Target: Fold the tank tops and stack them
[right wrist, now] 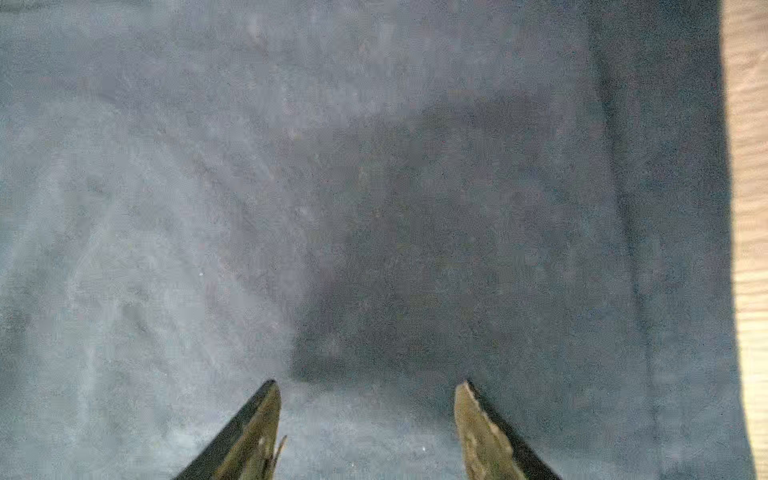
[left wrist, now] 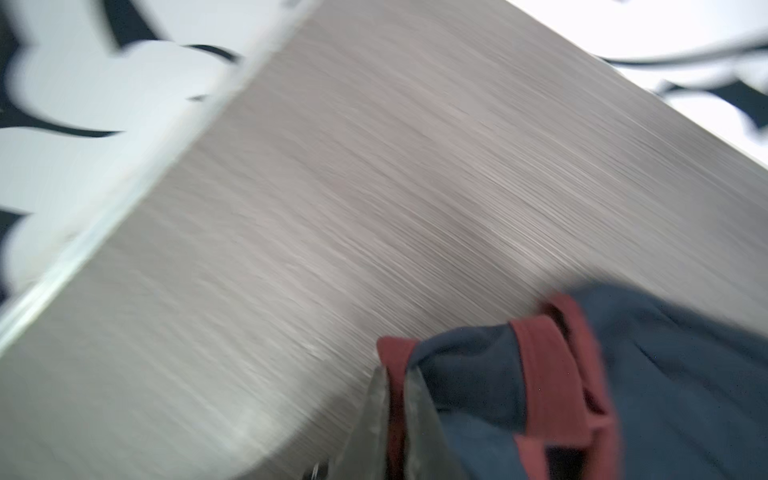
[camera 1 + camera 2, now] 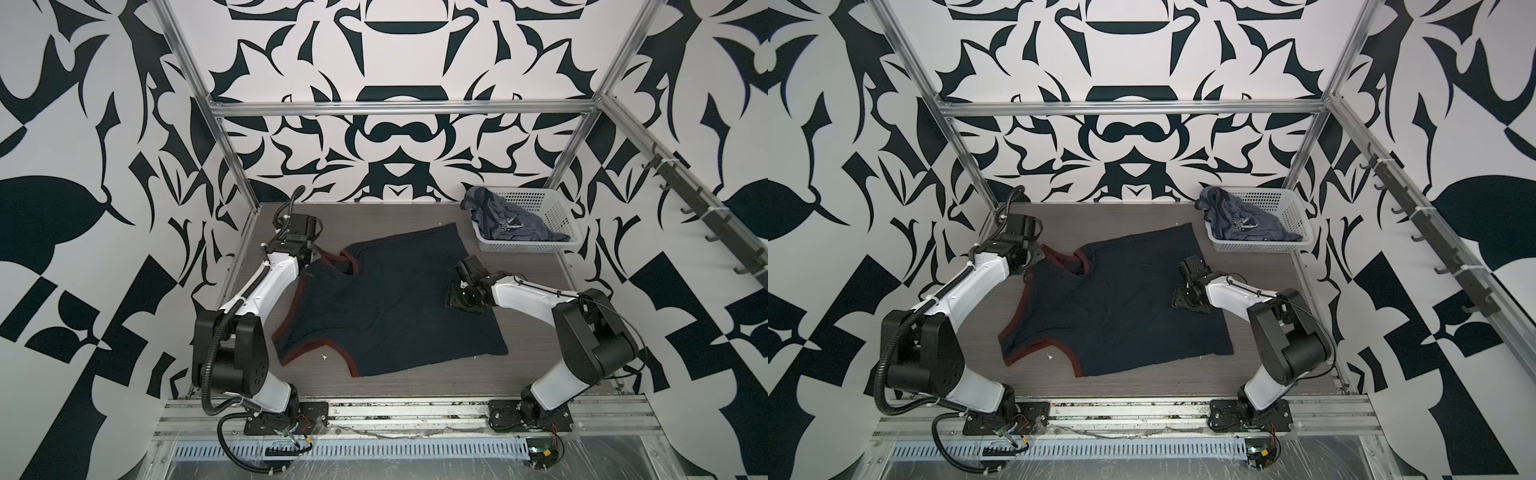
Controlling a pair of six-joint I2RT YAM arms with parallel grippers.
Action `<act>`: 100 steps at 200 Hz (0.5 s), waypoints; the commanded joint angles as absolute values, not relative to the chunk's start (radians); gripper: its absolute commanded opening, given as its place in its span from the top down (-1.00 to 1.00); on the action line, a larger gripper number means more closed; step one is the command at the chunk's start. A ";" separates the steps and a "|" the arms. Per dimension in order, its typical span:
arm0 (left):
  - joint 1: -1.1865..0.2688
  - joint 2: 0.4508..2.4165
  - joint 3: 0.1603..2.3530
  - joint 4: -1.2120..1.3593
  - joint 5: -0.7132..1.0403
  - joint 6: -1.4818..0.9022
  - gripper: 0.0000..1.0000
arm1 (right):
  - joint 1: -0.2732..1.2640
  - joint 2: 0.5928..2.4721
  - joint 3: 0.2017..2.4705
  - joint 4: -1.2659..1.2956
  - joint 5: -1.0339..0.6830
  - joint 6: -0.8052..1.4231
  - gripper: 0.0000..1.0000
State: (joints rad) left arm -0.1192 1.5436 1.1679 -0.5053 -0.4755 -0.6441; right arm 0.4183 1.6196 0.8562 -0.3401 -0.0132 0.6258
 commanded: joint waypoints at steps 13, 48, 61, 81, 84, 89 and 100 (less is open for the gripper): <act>0.061 1.632 1.141 -0.498 -0.480 -0.725 0.52 | 0.404 1.669 0.845 -0.426 -0.013 0.615 -0.42; 0.167 1.761 1.236 -0.557 -0.313 -0.705 -0.24 | 0.403 1.662 0.871 -0.441 -0.026 0.601 -0.42; 0.151 1.728 1.237 -0.574 -0.315 -0.699 -0.29 | 0.404 1.652 0.877 -0.447 -0.025 0.593 -0.42; 0.073 1.691 1.222 -0.526 -0.269 -0.641 -0.36 | 0.405 1.641 0.893 -0.448 -0.023 0.574 -0.42; 0.057 1.695 1.230 -0.527 -0.259 -0.629 -0.36 | 0.405 1.641 0.898 -0.449 -0.022 0.572 -0.42; 0.025 1.707 1.246 -0.529 -0.228 -0.604 -0.36 | 0.405 1.644 0.904 -0.452 -0.021 0.570 -0.42; -0.045 1.753 1.297 -0.554 -0.190 -0.571 -0.37 | 0.405 1.650 0.914 -0.454 -0.021 0.568 -0.42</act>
State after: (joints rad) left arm 0.0841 1.7336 1.2121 -0.5247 -0.3046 -0.6540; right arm 0.4118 1.6318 0.8860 -0.3813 -0.0299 0.5911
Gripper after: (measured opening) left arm 0.680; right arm 0.711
